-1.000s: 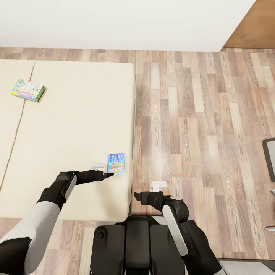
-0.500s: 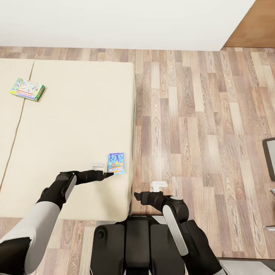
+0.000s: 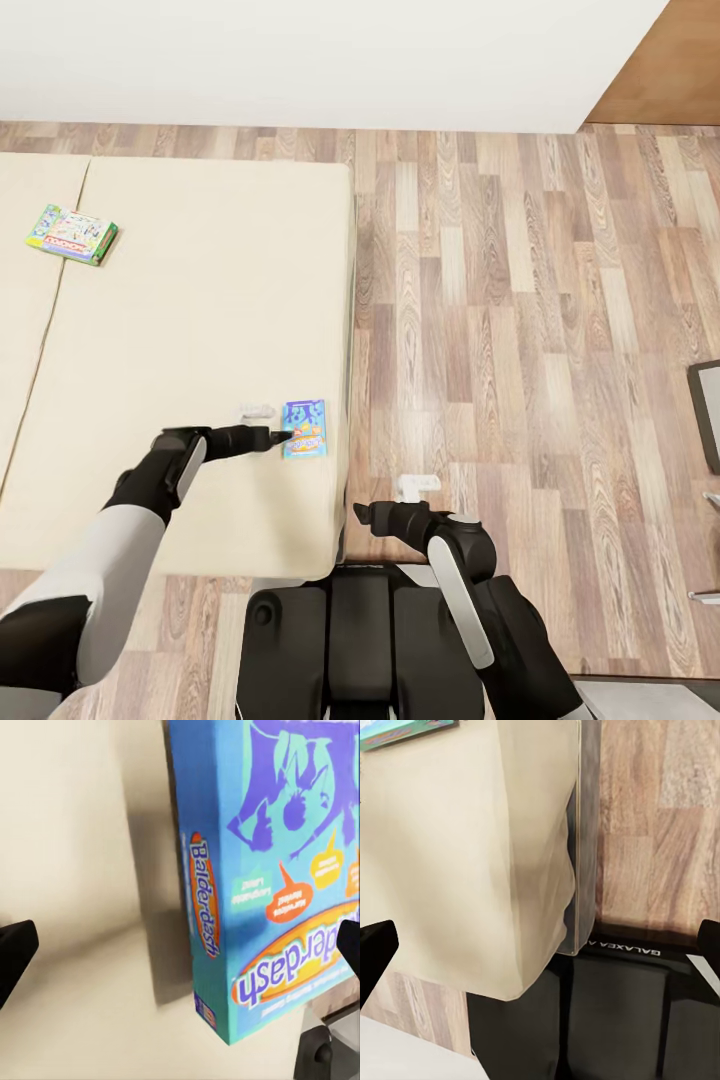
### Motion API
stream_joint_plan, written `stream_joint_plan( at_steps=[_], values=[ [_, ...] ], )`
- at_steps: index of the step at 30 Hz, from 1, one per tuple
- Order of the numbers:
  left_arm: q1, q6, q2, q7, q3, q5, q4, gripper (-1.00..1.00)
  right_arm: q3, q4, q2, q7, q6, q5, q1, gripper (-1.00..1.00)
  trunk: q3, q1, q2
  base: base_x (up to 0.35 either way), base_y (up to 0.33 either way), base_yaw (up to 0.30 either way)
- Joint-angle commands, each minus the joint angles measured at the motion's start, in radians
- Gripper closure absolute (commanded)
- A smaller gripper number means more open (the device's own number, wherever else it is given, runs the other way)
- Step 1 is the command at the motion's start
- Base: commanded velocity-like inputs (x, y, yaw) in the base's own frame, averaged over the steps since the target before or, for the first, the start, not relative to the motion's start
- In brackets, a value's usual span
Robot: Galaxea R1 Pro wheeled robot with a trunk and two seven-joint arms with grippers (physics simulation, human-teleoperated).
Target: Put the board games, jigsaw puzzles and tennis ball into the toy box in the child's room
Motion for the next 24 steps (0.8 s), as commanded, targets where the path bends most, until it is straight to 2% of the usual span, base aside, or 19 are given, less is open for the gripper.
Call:
stream_joint_plan(
  at_steps=[1, 6, 11, 16, 24],
  values=[
    [-0.003, 0.008, -0.006, -0.006, 0.004, -0.007, -0.001, -1.00, 0.001, -0.001, 0.000, -0.010, 0.004, -0.010, 0.000, -1.00, -0.001, 0.001, -0.002, 0.000, 0.000, 0.000],
    [-0.014, 0.011, -0.026, 0.019, 0.003, -0.009, -0.001, -1.00, 0.001, 0.000, 0.000, -0.009, 0.005, -0.011, 0.000, -1.00, -0.001, 0.001, -0.002, 0.000, 0.000, 0.000],
    [-0.027, 0.013, -0.043, 0.069, 0.004, -0.005, 0.002, -1.00, 0.000, -0.001, 0.000, -0.009, 0.006, -0.011, 0.000, -1.00, -0.001, 0.001, -0.002, 0.000, 0.000, 0.000],
    [-0.030, 0.013, -0.060, 0.087, 0.003, -0.007, 0.007, -1.00, 0.000, -0.002, 0.000, -0.009, 0.007, -0.012, 0.000, -1.00, -0.001, 0.001, -0.002, 0.000, 0.000, 0.000],
    [-0.031, 0.011, -0.065, 0.091, 0.002, -0.006, 0.009, -1.00, -0.001, -0.002, 0.000, -0.009, 0.009, -0.012, 0.000, -1.00, -0.004, 0.001, -0.002, 0.000, 0.000, 0.000]
  ],
)
